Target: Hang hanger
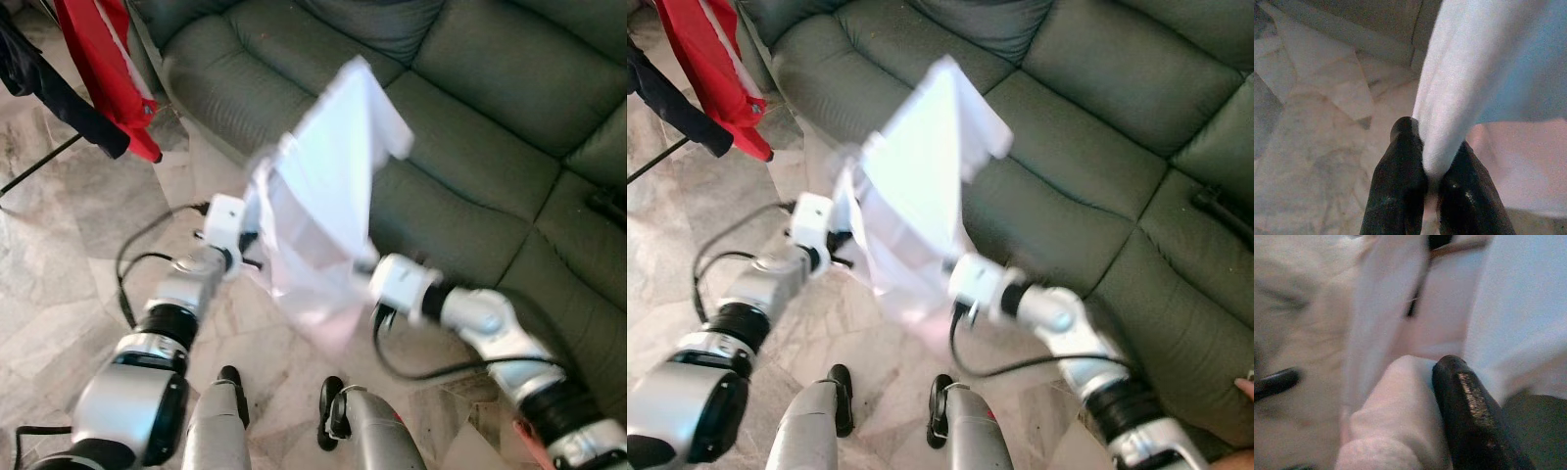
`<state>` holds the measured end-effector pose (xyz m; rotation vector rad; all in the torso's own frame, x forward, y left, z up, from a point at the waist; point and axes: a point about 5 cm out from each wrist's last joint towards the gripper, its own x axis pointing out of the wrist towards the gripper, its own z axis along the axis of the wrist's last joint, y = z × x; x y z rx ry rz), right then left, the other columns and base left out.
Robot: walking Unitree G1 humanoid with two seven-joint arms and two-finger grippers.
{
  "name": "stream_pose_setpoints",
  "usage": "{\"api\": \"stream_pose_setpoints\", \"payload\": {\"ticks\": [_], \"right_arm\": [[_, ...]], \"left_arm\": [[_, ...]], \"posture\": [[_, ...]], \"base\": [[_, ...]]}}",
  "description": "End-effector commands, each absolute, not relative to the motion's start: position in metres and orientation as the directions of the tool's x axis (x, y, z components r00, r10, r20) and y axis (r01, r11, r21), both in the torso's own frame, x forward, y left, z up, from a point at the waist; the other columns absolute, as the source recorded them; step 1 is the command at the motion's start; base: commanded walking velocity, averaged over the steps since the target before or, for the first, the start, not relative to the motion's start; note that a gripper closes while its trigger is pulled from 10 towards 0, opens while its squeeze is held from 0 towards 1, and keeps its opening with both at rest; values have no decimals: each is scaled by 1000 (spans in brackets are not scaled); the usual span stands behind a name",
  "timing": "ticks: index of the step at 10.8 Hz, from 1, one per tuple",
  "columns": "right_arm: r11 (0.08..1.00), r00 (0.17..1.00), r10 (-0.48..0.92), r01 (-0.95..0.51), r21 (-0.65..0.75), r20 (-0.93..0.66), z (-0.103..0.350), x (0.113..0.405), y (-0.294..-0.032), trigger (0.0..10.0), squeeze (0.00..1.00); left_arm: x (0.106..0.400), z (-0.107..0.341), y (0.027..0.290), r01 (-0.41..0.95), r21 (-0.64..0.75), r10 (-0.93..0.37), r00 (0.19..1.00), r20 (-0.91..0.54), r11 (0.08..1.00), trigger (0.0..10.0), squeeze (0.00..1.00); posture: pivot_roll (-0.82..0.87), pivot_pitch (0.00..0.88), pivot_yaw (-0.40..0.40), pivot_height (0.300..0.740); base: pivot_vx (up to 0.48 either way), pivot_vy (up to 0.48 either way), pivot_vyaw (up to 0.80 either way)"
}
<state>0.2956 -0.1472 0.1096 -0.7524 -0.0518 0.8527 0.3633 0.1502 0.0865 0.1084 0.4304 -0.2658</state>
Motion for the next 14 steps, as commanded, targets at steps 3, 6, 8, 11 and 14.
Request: {"api": "stream_pose_setpoints", "payload": {"ticks": [3, 6, 8, 11, 14], "right_arm": [[676, 884, 449, -431, -598, -129, 103, 310, -187, 10000, 1000], [750, 817, 577, -541, -380, -23, 116, 307, -181, 10000, 1000], [438, 536, 804, -826, -355, -257, 115, 285, -176, 10000, 1000], [226, 373, 852, -896, -382, -369, 157, 284, -201, 10000, 1000], [123, 316, 812, -914, -386, -490, 180, 289, -217, 10000, 1000]], "left_arm": [[369, 105, 168, 192, 16, -175, 923, -343, 981, 0, 0], [363, 97, 179, 183, 33, -159, 918, -364, 983, 0, 0], [364, 110, 177, 309, 135, -255, 915, -314, 941, 0, 0], [346, 110, 186, 605, 388, -462, 790, -403, 696, 0, 0], [320, 86, 207, 805, 441, -499, 592, -633, 396, 0, 0]], "posture": [[24, 274, -57, 740], [21, 272, -59, 740], [16, 272, -61, 740], [3, 272, -57, 740], [3, 271, -59, 740]], "base": [[0, 0, 0], [0, 0, 0], [0, 0, 0], [0, 0, 0], [0, 0, 0]]}}
